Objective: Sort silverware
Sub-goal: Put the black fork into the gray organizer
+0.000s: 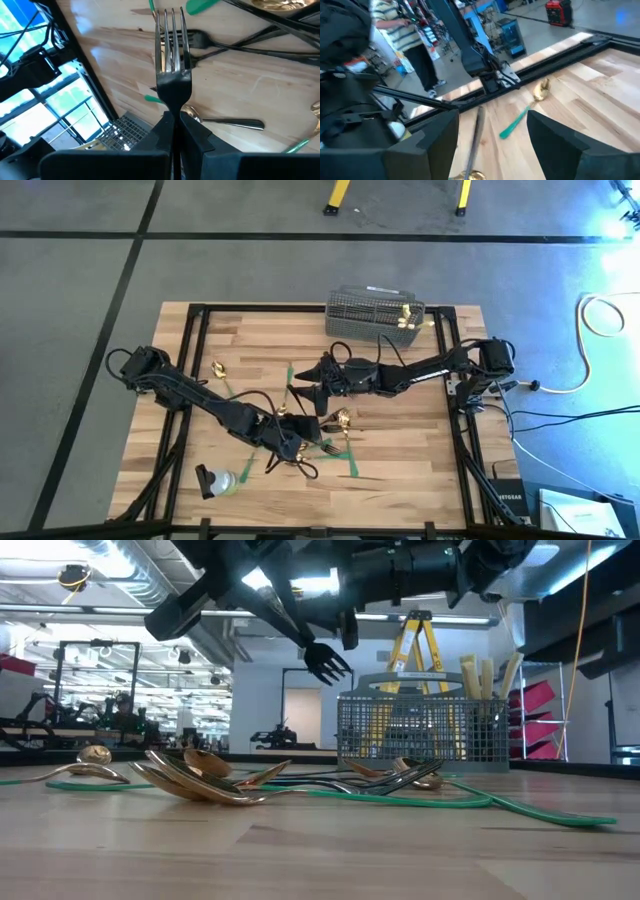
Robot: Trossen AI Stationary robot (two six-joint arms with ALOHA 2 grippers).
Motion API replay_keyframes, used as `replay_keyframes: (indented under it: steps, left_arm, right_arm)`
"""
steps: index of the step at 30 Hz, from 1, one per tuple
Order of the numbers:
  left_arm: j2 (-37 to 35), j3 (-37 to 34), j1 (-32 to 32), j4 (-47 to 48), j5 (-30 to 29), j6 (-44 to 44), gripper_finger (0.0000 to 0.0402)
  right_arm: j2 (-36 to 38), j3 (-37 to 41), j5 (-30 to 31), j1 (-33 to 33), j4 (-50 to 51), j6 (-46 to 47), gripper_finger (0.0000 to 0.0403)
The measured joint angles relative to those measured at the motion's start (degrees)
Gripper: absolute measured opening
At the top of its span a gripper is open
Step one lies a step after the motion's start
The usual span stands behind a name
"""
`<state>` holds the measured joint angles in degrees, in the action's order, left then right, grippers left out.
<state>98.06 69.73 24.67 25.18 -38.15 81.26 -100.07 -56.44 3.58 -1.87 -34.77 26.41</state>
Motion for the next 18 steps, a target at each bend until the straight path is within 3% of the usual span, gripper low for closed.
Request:
replay_keyframes:
  steps: [3, 11, 18]
  left_arm:
    - [0.0, 0.0, 0.1, -0.5, -0.4, 0.2, 0.0]
    - [0.0, 0.0, 0.2, -0.5, -1.3, 0.5, 0.0]
    - [0.0, 0.0, 0.2, -0.2, -1.4, 0.5, 0.0]
  right_arm:
    - [0.0, -0.3, 3.0, 0.0, 2.3, 0.0, 0.0218]
    - [-0.4, -0.3, 3.3, 0.0, 1.8, 0.4, 0.0218]
    - [-4.9, -2.5, -1.4, 0.0, 1.4, 2.9, 0.0218]
